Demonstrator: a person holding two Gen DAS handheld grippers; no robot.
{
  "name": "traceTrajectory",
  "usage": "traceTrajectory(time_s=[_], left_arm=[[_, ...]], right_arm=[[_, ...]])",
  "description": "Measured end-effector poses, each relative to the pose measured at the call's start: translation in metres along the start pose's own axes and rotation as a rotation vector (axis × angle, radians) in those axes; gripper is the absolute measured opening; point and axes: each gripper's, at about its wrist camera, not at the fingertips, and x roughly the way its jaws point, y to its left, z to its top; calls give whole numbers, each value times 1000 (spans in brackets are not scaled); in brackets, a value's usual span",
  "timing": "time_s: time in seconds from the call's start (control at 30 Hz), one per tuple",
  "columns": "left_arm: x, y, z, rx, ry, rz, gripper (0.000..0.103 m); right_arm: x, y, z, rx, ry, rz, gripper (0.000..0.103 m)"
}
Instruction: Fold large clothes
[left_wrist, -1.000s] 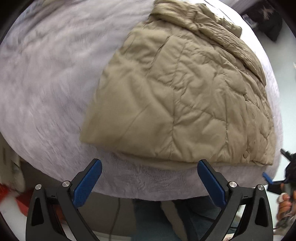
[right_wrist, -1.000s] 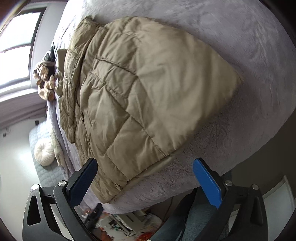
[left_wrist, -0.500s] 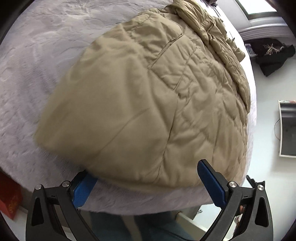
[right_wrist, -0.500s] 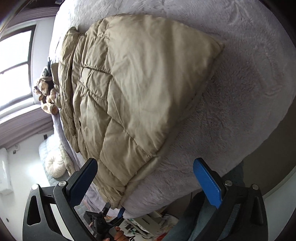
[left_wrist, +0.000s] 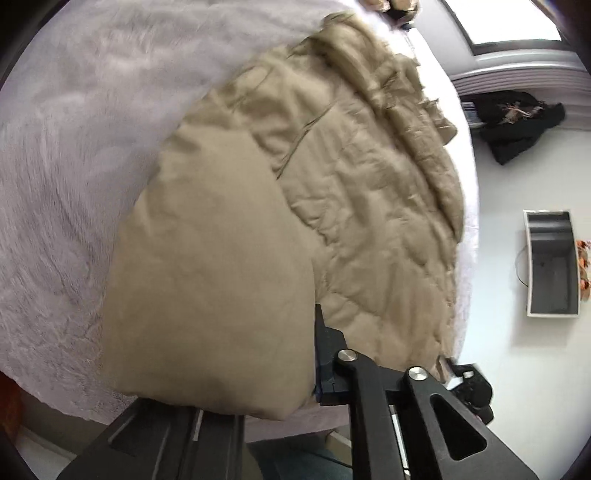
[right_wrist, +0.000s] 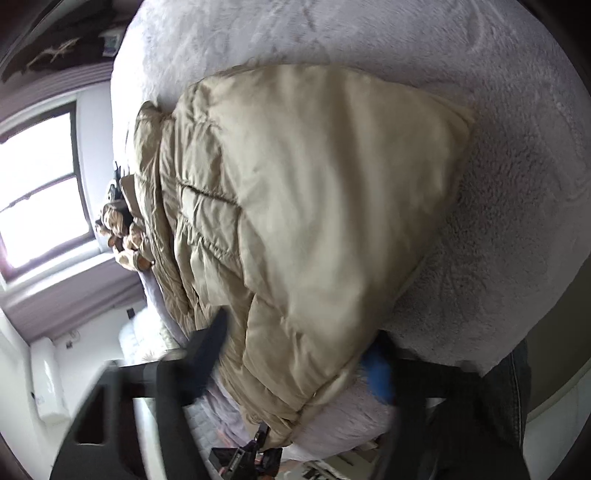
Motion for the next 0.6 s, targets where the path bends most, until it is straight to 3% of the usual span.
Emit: traceTrajectory(time_s=[0.03,0.13,0.37,0.6], left_arm=[[-5,-5,1,4,-12,-13,13],[-25,-17,7,27,-52,-54,13],[-66,-73,48,121,-158,-89,13],[-87,-148,129,209,-275,-84,13]], right_arm=[[1,0,1,0,1,-4,20],[-1,10,1,-49,-7,-18,10],[-14,81,6,-250,20,37,8],[-17,196,31,-480,15,82,8]])
